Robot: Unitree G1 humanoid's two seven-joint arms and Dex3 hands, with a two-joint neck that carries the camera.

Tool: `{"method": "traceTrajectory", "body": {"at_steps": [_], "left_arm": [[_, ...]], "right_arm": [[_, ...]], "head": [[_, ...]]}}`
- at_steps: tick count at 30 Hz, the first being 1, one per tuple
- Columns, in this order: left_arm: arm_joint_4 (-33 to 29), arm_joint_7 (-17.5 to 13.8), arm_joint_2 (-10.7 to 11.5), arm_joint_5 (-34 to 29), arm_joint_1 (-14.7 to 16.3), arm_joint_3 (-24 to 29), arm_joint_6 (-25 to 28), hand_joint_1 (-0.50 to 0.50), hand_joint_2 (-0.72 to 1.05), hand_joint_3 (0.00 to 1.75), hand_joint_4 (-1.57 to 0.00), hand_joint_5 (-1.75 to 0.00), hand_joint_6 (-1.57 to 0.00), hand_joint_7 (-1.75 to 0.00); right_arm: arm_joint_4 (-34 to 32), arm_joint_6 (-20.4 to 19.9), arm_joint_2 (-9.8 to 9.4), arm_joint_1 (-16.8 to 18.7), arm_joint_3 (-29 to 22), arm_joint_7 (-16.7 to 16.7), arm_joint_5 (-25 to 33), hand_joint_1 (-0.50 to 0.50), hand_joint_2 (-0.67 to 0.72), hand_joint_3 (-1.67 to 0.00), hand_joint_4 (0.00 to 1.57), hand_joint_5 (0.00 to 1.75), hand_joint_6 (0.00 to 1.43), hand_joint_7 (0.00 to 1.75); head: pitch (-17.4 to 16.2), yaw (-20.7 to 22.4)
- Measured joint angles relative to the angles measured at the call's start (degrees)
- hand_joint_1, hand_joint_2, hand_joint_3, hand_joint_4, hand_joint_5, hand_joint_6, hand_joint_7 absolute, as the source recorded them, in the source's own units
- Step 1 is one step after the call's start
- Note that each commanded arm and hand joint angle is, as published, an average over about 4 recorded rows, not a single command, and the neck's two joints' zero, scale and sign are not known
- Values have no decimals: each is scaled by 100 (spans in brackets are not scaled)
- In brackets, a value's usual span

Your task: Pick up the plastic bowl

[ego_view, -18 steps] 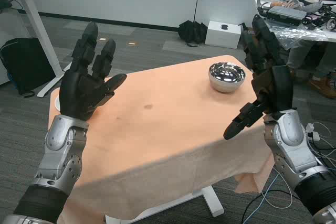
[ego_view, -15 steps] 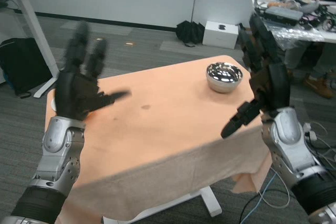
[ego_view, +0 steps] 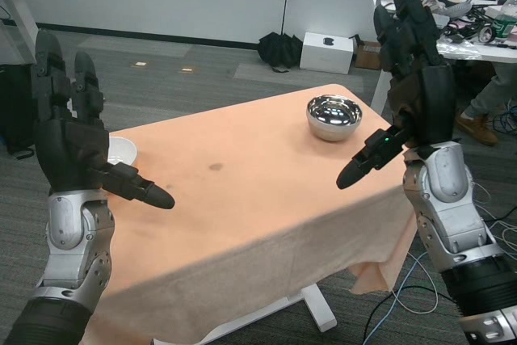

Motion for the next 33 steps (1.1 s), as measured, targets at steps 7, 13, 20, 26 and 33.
{"method": "traceTrajectory", "body": {"at_steps": [7,13,20,26,33], "left_arm": [[1,0,0,0,0,0,1,-50,-55,9,0,0,0,0],[-172,0,10,236,87,259,151,-50,-55,4,0,0,0,0],[-1140,-21,16,1088,455,1264,1278,-50,-59,4,0,0,0,0],[-1561,-223,12,1158,671,1906,2029,-50,-55,0,0,0,0,0],[-1557,-623,47,1304,670,2613,2718,-50,-55,7,0,0,0,0]], "right_arm": [[2,0,0,0,0,0,3,-46,53,0,0,0,0,0],[38,1,5,2,3,3,34,-46,53,0,0,0,0,0],[240,-45,14,17,63,5,165,-46,53,0,0,0,0,0],[414,-152,14,29,147,5,279,-46,53,0,0,0,0,0],[641,-267,2,28,290,5,330,-46,53,0,0,0,0,0]], "head": [[-19,50],[-42,878],[-149,2249],[-193,2724],[-246,3024]]}}
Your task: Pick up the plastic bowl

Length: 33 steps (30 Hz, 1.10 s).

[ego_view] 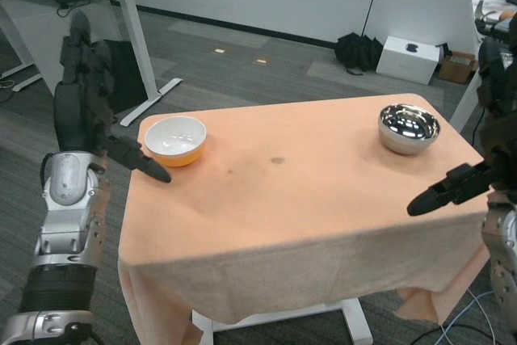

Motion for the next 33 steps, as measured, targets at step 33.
{"method": "traceTrajectory", "body": {"at_steps": [33], "left_arm": [[4668,-1498,1147,-1535,-2074,-1317,737,-50,-55,9,0,0,0,0]], "right_arm": [[300,-60,-42,-5,653,-1,162,-46,53,0,0,0,0,0]], "head": [[-151,250]]}}
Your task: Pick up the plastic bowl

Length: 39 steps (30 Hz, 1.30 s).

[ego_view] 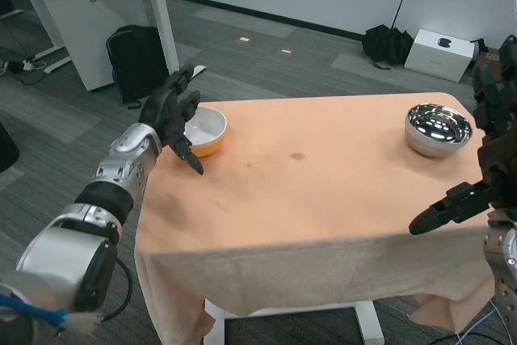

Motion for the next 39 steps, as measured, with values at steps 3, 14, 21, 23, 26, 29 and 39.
{"method": "traceTrajectory", "body": {"at_steps": [3,14,21,23,26,29,39], "left_arm": [[28,-2,0,0,-13,-3,0,-50,-55,7,0,0,0,0],[-370,-21,2,0,105,275,16,-50,-55,9,0,0,0,0],[-626,-42,81,2,268,657,18,-50,-55,4,0,0,0,0],[-639,-42,115,3,318,764,18,-50,-55,7,0,0,0,0],[-641,-42,124,3,389,882,18,-50,-55,2,0,0,0,0],[-497,-45,135,10,385,928,-1,-50,-55,9,0,0,0,0],[484,-47,181,60,169,830,-80,-50,-55,9,0,0,0,0]], "right_arm": [[2,0,0,0,19,0,7,-46,53,0,0,0,0,0],[10,0,-3,-21,64,0,22,-46,53,0,0,0,0,0],[13,0,-9,-32,93,1,42,-46,53,0,0,0,0,0],[13,0,-12,-32,94,0,43,-46,53,0,0,0,0,0],[13,0,-15,-33,95,0,43,-46,53,0,0,0,0,0],[20,0,-17,-41,108,1,44,-46,53,0,0,0,0,0],[97,0,-25,-126,192,1,51,-46,55,0,0,0,0,0]], "head": [[-11,16],[-8,154],[28,200],[29,210],[36,234],[37,276],[-51,324]]}}
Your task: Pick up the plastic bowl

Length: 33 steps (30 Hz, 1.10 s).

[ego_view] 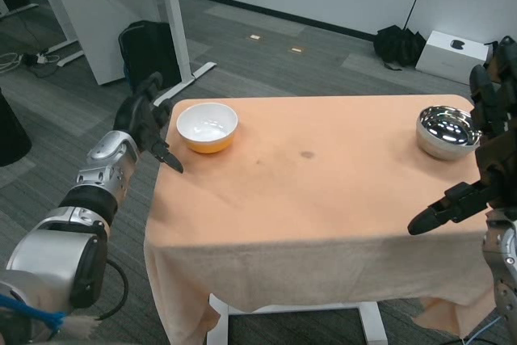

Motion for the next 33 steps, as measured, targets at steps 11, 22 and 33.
{"method": "traceTrajectory", "body": {"at_steps": [11,22,33], "left_arm": [[537,0,146,132,-255,-286,-86,-50,-55,9,0,0,0,0],[939,0,242,132,-565,-734,-110,-50,-55,9,0,0,0,0],[1332,0,420,123,-915,-1060,-119,-50,-55,4,0,0,0,0]], "right_arm": [[14,0,-6,-17,57,0,10,-46,53,0,0,0,0,0],[41,0,-25,-18,135,0,59,-46,53,0,0,0,0,0],[135,0,-30,-92,245,0,112,-46,53,0,0,0,0,0]], "head": [[-36,4],[-40,76],[-64,80]]}}
